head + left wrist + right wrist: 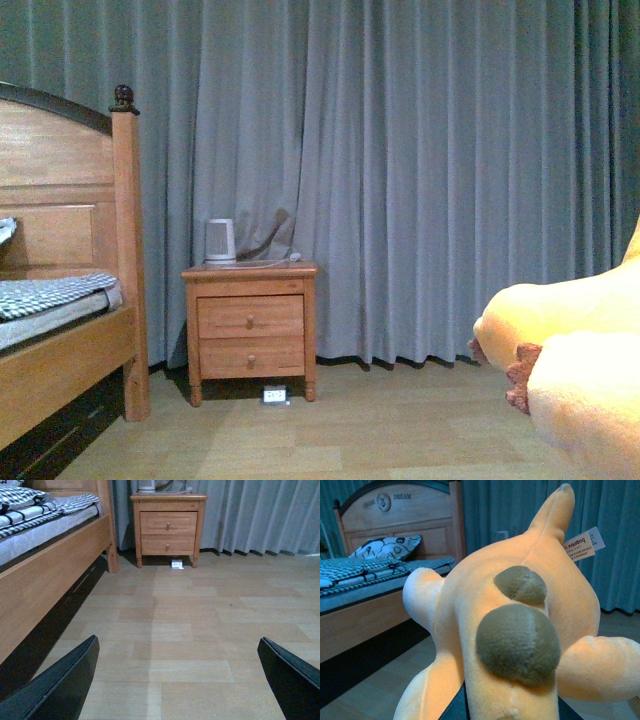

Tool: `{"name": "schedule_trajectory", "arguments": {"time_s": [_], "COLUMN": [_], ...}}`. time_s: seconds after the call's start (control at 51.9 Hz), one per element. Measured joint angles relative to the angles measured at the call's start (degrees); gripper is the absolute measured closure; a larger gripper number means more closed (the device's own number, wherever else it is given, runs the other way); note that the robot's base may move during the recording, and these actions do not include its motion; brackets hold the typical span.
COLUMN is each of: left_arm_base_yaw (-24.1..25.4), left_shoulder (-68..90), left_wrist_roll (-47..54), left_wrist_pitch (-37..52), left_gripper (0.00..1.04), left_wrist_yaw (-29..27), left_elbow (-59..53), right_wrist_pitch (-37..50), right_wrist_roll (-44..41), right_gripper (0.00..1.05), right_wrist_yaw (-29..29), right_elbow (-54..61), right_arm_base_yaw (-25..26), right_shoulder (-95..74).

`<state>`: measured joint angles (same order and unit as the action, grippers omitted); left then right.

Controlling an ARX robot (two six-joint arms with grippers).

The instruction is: Put away toys

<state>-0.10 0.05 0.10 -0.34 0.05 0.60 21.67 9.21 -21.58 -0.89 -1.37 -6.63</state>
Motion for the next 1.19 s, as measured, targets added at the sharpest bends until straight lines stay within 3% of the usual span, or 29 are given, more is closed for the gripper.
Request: {"name": "schedule_trajectory", "arguments": {"time_s": [1.194], "left_arm_base_yaw": [0.0], "left_shoulder": [0.0], "left_wrist_roll": [0.0], "left_wrist_pitch": [0.0], "left_gripper": [0.06], "left_wrist_yaw": [-0.1], "left_elbow": [0.0], "right_wrist_pitch": [0.0], "right_wrist_roll": [0.0], "right_gripper": [0.98], "right_wrist_yaw": [0.0], "right_elbow": [0.0], "right_arm_base_yaw": [0.0], "right_shoulder": [0.0]}}
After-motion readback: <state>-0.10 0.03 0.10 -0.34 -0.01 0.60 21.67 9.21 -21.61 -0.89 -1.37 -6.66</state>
